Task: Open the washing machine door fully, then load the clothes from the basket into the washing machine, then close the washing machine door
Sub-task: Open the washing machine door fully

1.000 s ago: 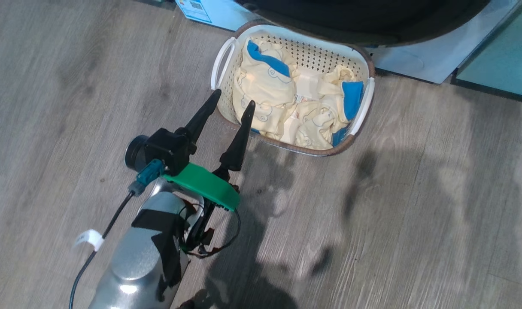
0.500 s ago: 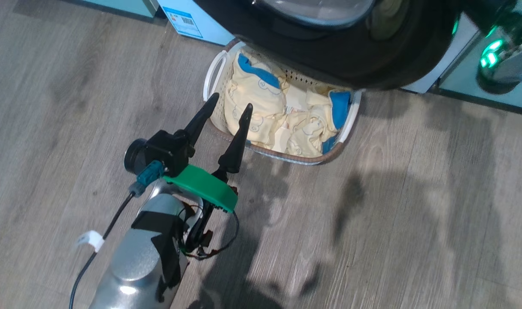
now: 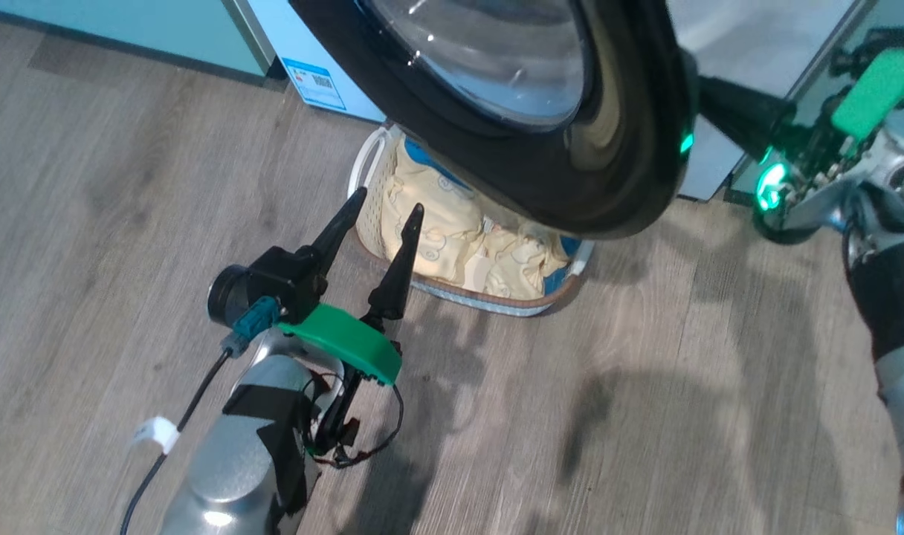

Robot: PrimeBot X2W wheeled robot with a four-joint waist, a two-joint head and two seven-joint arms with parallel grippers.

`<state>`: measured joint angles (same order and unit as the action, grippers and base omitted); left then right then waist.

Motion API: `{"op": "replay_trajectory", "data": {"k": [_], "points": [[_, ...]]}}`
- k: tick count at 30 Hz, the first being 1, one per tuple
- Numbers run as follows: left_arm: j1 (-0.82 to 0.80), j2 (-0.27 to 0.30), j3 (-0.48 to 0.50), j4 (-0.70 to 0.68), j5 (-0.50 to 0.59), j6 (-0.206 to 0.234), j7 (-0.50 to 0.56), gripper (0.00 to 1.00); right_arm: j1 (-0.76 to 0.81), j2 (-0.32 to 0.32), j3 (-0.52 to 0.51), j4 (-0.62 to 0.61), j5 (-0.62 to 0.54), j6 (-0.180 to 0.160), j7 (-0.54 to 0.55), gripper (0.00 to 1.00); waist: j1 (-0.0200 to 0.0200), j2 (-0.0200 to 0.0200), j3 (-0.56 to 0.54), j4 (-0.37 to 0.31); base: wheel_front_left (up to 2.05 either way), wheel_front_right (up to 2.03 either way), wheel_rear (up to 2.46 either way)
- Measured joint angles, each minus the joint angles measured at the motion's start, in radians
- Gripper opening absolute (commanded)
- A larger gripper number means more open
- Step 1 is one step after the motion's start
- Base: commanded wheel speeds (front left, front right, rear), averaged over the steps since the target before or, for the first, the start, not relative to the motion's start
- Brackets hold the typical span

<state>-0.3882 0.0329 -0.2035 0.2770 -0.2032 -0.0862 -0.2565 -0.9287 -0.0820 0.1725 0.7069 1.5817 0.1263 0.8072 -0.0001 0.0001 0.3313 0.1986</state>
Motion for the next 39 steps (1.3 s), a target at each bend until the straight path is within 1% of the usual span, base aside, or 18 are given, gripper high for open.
{"op": "replay_trajectory", "data": {"k": [9, 21, 29, 34, 39], "points": [[0.037, 0.0, 0.005, 0.012, 0.009, -0.008, 0.0, 1.0, 0.09, 0.004, 0.072, -0.068, 0.05, 0.0, 0.011, 0.0, -0.0001, 0.0, -0.045, -0.001, 0.0, 0.0, 0.0], [0.052, 0.001, 0.006, 0.028, 0.01, -0.01, 0.0, 1.0, 0.151, 0.006, 0.25, -0.144, 0.164, 0.0, -0.006, 0.0, 0.0, 0.0, -0.085, 0.002, 0.0, 0.0, 0.0], [0.076, 0.001, 0.006, 0.04, 0.017, -0.017, 0.0, 1.0, 0.175, 0.008, 0.347, -0.179, 0.223, 0.0, -0.026, 0.0, 0.0001, 0.0, -0.114, 0.011, 0.0, 0.0, 0.0], [0.081, 0.001, 0.006, 0.048, 0.017, -0.017, 0.0, 1.0, 0.189, 0.011, 0.396, -0.188, 0.242, 0.0, -0.034, 0.0, 0.0, 0.0, -0.13, 0.016, 0.0, 0.0, 0.0], [0.083, 0.001, 0.007, 0.048, 0.018, -0.017, 0.0, 1.0, 0.189, 0.012, 0.409, -0.189, 0.248, 0.0, -0.042, 0.0, 0.0001, 0.0, -0.134, 0.014, 0.0, 0.0, 0.0]]}}
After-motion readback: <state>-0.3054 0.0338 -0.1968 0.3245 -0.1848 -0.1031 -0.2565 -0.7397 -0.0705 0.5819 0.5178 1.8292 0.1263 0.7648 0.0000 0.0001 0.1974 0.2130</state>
